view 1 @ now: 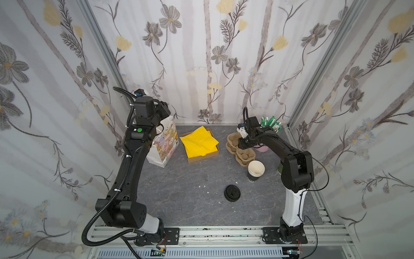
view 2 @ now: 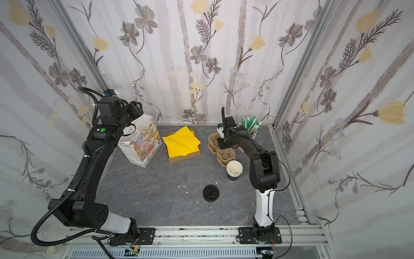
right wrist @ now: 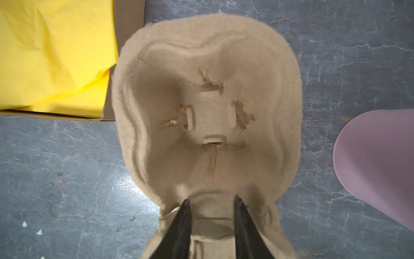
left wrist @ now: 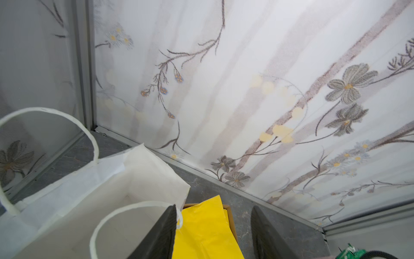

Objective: Pack a coffee takeout order
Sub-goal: Pick up the cup tray from the cup tray.

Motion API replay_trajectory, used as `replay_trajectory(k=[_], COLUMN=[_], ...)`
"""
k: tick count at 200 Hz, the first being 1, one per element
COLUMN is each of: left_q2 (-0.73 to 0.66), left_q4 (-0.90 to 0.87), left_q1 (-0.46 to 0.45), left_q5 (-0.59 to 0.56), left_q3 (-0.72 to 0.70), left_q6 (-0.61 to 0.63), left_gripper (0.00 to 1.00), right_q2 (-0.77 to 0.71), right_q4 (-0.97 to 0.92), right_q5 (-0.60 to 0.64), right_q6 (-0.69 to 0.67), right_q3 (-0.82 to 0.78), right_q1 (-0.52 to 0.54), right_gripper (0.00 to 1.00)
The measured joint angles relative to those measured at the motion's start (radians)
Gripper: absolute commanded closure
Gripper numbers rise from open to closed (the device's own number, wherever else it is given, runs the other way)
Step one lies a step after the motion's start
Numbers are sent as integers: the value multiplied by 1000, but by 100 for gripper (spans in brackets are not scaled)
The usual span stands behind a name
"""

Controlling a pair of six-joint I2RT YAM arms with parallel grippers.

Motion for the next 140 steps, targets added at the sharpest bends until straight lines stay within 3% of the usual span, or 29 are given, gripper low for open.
replay_trajectory(k=[79, 140], left_q2=[169, 286], left_q4=[-208, -310], left_q1=[192, 248], left_q5=[-17, 8], left_q3=[183, 267], left_q6=[149, 296], left_gripper=[57, 51], right_q2=[-56, -72], right_q4=[43, 76], right_q5=[-71, -105], right_q6=[80, 94], right_q3=[-54, -104], right_q1=[3, 3], right_gripper=[70, 70])
